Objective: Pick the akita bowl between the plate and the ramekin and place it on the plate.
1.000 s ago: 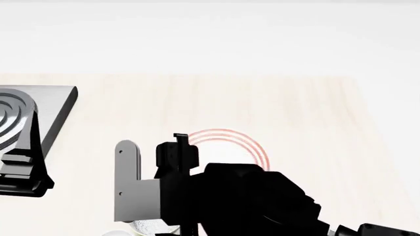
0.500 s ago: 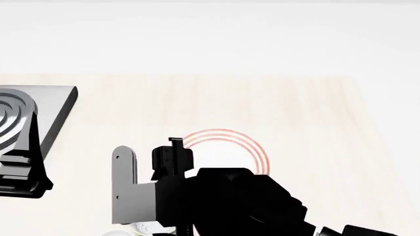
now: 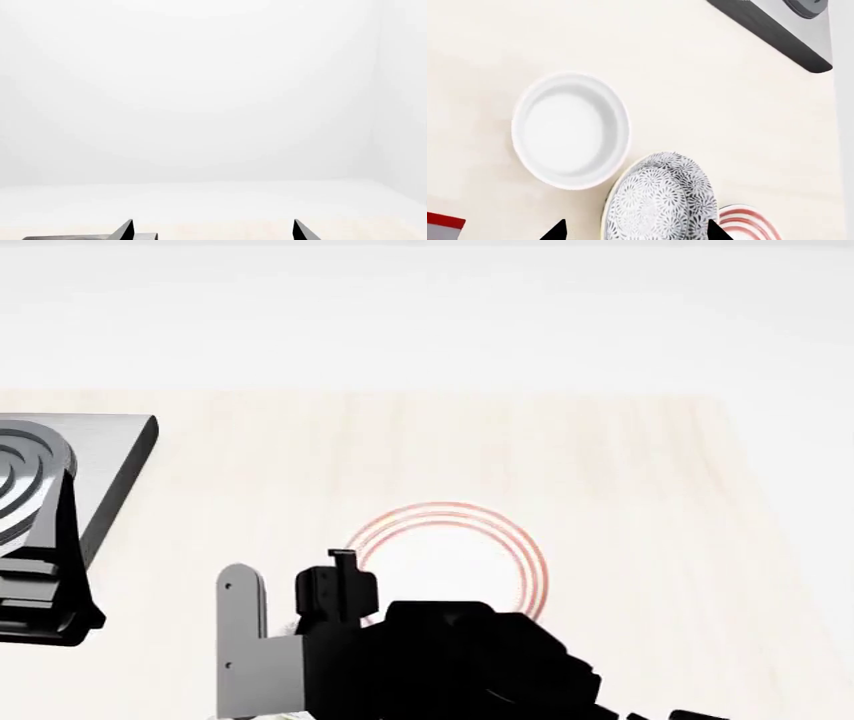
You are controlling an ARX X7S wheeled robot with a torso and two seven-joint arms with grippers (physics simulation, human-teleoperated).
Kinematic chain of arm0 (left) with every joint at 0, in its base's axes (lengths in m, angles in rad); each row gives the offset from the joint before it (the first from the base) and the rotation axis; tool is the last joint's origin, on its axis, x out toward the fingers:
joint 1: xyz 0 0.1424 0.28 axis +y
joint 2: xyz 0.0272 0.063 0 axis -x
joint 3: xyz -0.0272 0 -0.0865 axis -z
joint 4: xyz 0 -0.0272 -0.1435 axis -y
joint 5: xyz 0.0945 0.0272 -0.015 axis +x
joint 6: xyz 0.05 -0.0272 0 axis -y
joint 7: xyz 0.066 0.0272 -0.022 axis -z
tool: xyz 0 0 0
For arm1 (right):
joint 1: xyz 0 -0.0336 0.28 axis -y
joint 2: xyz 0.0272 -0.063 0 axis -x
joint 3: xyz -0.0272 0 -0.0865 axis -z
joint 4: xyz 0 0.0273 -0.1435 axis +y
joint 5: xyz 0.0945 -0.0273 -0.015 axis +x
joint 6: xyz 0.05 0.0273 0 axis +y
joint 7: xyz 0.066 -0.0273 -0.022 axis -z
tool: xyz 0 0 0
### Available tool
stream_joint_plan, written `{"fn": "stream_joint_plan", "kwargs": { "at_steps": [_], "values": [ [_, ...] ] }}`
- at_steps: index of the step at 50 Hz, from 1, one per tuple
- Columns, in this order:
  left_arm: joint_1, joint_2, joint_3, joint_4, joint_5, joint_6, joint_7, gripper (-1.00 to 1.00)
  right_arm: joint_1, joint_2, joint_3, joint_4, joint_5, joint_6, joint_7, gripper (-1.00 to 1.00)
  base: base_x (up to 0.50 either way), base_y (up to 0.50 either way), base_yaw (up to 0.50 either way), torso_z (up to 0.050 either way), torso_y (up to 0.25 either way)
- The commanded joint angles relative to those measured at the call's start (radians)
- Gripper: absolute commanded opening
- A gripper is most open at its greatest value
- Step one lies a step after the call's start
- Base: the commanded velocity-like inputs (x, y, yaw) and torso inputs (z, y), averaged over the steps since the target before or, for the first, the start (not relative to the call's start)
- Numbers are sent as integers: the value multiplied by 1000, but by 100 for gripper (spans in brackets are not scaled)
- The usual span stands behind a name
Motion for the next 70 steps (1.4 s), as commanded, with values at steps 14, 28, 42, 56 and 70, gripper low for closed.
{"fn": "stream_joint_plan", "kwargs": {
  "at_steps": [14,28,42,56,70],
  "values": [
    [7,-3,1,-5,-9,11,1,100,-38,-54,-50,185,-44,-61,0,100,0,0,0,0,0],
    [8,-7,-7,-4,-20,9,-4,100,-57,-58,-49,161,-35,-77,0,100,0,0,0,0,0],
    [6,-11,-6,-7,-24,12,-5,100,-69,-71,-46,205,-49,-128,23,100,0,0,0,0,0],
    [10,-15,-4,-7,-25,16,-7,100,-53,-45,-57,151,-58,-94,14,-100,0,0,0,0,0],
    [7,-18,-4,-1,-30,16,-13,100,-5,5,-47,33,-62,-29,14,-100,0,0,0,0,0]
  ]
}}
